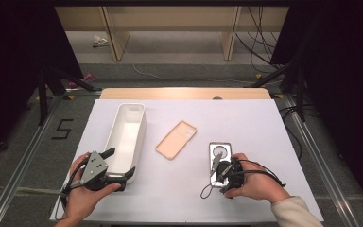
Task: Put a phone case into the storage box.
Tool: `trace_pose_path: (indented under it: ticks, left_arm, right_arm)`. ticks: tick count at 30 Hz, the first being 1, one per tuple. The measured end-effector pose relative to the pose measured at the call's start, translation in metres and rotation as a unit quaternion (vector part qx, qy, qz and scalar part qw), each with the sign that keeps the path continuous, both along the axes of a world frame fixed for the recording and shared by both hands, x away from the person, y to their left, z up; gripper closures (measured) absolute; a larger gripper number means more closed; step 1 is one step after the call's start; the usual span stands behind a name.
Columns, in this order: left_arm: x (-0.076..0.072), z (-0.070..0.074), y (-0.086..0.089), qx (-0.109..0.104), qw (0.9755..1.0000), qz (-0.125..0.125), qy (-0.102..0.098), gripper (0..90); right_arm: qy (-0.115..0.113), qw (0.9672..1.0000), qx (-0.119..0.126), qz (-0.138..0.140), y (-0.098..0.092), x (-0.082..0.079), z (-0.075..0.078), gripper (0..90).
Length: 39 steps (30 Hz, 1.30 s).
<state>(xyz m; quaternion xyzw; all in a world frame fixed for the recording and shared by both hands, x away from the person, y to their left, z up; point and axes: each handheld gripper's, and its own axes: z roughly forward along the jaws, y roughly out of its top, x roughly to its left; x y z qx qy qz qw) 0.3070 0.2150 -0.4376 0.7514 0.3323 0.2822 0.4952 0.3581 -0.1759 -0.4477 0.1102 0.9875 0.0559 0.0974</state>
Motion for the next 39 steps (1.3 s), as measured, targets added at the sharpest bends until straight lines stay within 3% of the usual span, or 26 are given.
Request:
trace_pose_path:
  ticks: [7,25,30,39]
  left_arm:
    - [0.0,0.0,0.0,-0.001,1.0,0.0,0.0,8.1]
    - [0.0,0.0,-0.001,0.0,1.0,-0.002,0.001,8.5]
    - [0.0,0.0,-0.001,0.0,1.0,-0.003,0.001,8.6]
    - [0.0,-0.001,-0.001,0.0,1.0,-0.005,0.002,9.0]
  right_arm:
    - [-0.006,0.9994,-0.032,0.008,0.002,0.003,-0.004,32.0]
    - [0.002,0.9989,-0.044,0.019,0.01,0.007,-0.006,38.3]
    - [0.008,0.9988,-0.041,0.025,0.011,0.007,-0.006,45.0]
    - [0.033,0.9975,-0.042,0.046,0.013,0.003,-0.006,66.2]
